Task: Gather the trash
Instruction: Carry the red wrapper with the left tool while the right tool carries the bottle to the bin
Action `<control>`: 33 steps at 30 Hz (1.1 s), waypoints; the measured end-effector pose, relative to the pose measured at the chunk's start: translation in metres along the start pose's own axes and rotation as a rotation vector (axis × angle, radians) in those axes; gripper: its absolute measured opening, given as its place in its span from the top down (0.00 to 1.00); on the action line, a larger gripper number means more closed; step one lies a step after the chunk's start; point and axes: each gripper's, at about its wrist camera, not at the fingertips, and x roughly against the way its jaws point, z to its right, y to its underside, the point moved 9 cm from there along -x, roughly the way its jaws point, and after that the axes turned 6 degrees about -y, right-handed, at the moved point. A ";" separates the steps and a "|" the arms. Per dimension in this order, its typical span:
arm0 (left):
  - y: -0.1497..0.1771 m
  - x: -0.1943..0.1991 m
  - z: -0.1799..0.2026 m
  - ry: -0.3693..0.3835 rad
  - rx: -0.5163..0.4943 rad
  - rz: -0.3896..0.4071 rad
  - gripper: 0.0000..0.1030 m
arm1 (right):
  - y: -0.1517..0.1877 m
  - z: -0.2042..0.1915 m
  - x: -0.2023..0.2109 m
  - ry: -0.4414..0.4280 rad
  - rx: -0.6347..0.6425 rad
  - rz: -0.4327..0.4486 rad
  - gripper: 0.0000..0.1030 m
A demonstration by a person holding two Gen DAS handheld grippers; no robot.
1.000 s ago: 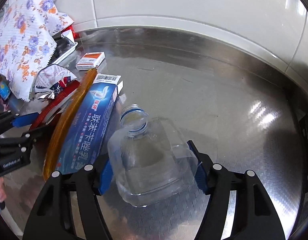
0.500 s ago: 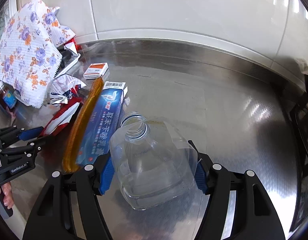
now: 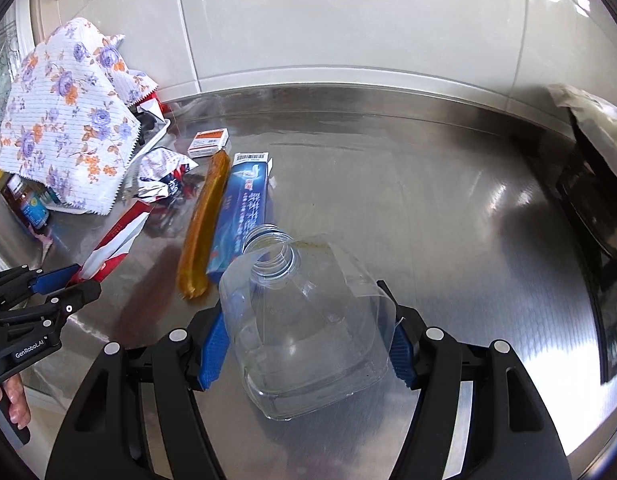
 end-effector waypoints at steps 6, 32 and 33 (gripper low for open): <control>0.012 0.020 0.006 0.023 -0.045 0.020 0.63 | 0.021 -0.006 0.032 0.027 -0.031 0.027 0.34; 0.153 0.125 0.073 -0.045 0.009 -0.016 0.63 | 0.150 -0.012 0.149 -0.111 0.066 0.017 0.34; 0.166 0.127 0.077 -0.041 0.004 -0.031 0.63 | 0.157 -0.014 0.151 -0.115 0.068 0.010 0.34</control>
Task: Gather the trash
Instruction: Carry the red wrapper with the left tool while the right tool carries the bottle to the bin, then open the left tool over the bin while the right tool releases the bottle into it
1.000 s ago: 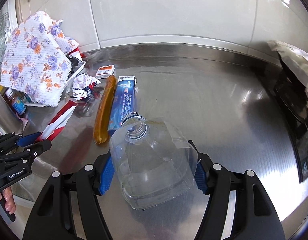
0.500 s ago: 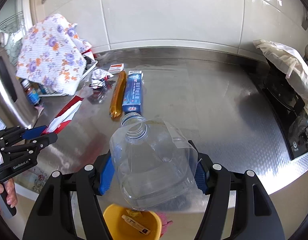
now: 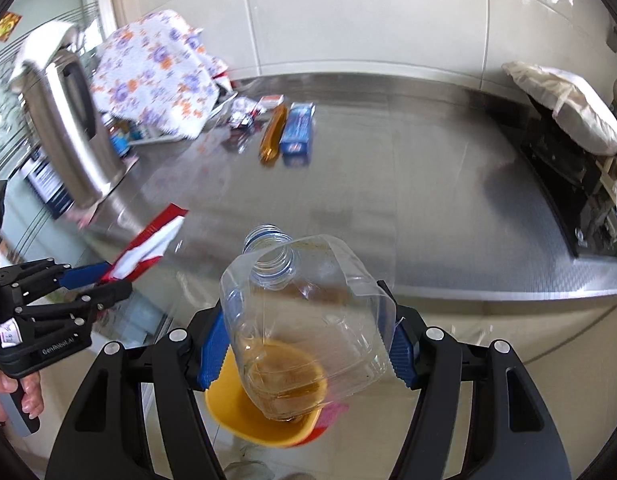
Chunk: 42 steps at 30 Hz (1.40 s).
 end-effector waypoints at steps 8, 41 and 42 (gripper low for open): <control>0.069 -0.018 0.012 0.040 -0.051 -0.126 0.63 | 0.071 -0.021 -0.004 -0.041 -0.021 -0.102 0.34; 0.201 -0.244 0.035 0.195 -0.197 -0.512 0.56 | 0.253 -0.008 -0.255 -0.109 -0.063 -0.587 0.32; 0.200 -0.245 0.036 0.193 -0.194 -0.512 0.56 | 0.254 -0.007 -0.256 -0.109 -0.068 -0.585 0.32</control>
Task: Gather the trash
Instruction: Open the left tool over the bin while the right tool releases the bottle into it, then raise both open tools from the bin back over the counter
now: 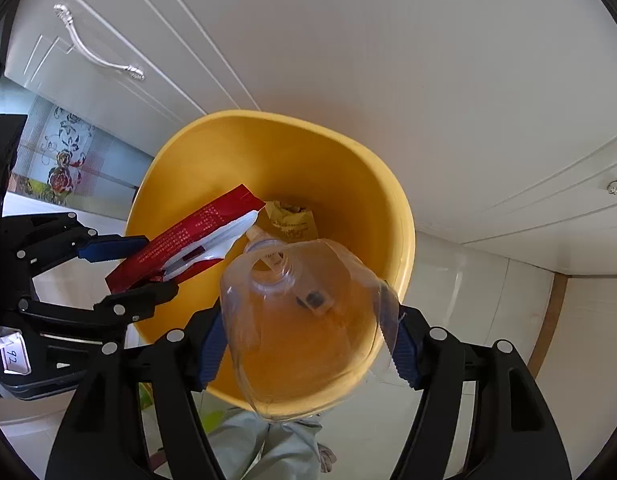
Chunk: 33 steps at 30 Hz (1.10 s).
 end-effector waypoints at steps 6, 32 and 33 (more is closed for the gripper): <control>-0.006 0.004 -0.002 -0.016 0.026 0.025 0.48 | -0.005 0.004 0.000 -0.013 -0.041 0.030 0.28; 0.005 0.107 0.001 -0.032 0.130 0.167 0.45 | 0.005 -0.029 0.137 -0.002 -0.033 0.227 0.28; 0.006 0.115 0.001 -0.036 0.134 0.178 0.45 | 0.006 -0.033 0.149 0.019 -0.021 0.233 0.28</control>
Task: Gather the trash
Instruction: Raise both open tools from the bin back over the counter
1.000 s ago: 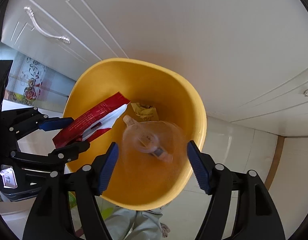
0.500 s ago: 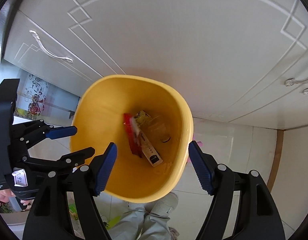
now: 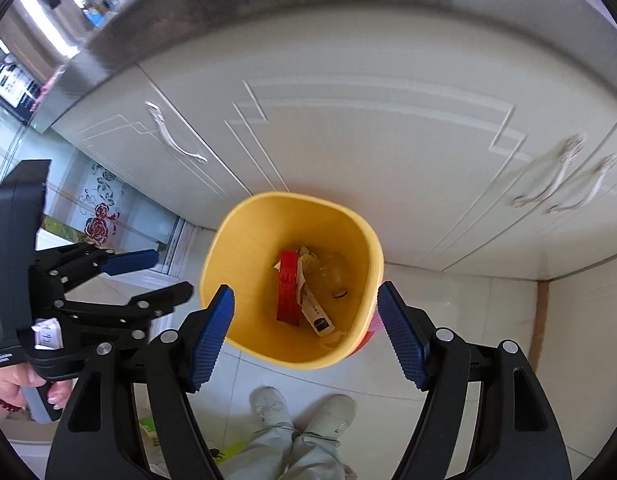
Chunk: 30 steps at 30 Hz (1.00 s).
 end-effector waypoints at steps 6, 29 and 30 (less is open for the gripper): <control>-0.007 0.063 -0.003 -0.030 0.026 0.089 0.45 | -0.014 -0.018 0.057 0.046 0.044 0.064 0.28; -0.132 0.177 -0.033 -0.072 0.068 0.344 0.43 | -0.165 -0.023 0.166 0.059 0.064 0.359 0.28; -0.143 0.176 -0.039 -0.073 0.067 0.347 0.43 | -0.173 -0.022 0.165 0.062 0.062 0.364 0.28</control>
